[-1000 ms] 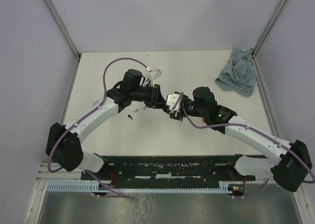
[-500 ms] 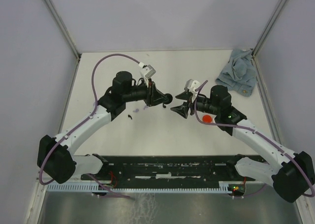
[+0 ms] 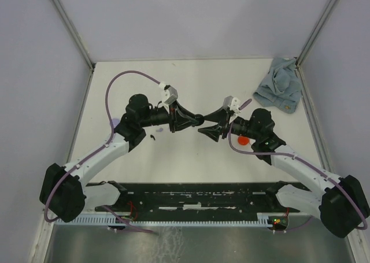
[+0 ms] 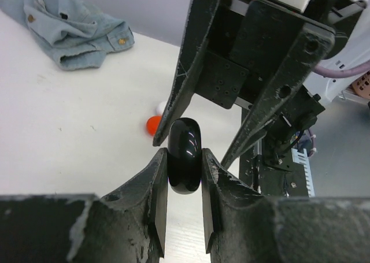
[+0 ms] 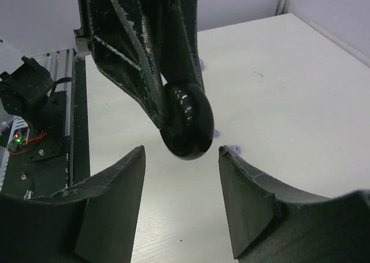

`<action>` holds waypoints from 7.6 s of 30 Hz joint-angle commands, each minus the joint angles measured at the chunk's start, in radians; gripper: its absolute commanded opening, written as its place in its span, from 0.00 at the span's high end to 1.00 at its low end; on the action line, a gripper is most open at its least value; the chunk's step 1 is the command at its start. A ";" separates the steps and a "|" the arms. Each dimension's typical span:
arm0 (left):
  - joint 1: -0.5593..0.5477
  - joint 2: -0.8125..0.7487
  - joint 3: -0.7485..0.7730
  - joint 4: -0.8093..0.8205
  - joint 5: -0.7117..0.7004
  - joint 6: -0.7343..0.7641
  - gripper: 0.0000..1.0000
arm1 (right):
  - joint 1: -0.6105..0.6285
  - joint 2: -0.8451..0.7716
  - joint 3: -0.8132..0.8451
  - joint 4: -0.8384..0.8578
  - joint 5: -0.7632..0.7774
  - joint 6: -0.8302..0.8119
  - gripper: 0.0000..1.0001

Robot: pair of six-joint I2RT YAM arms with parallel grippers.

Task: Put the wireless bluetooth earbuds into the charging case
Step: Adjust the charging case, then open the charging case, then pick up the earbud from the center of the board.

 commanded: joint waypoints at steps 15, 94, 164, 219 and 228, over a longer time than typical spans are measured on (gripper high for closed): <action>0.002 -0.070 -0.107 0.356 0.088 -0.066 0.88 | -0.005 0.039 -0.071 0.446 -0.078 0.244 0.49; 0.028 -0.051 -0.030 0.156 0.095 -0.064 0.81 | 0.000 0.174 -0.101 0.629 -0.135 0.372 0.72; -0.002 -0.064 -0.038 0.096 -0.023 -0.025 0.39 | 0.003 0.170 -0.114 0.696 -0.159 0.394 0.93; 0.068 -0.084 0.002 -0.636 -1.080 -0.273 0.29 | 0.011 0.050 -0.201 0.212 0.235 0.071 0.94; 0.071 0.062 0.018 -0.820 -1.238 -0.410 0.29 | 0.017 0.063 -0.218 0.219 0.298 0.058 0.93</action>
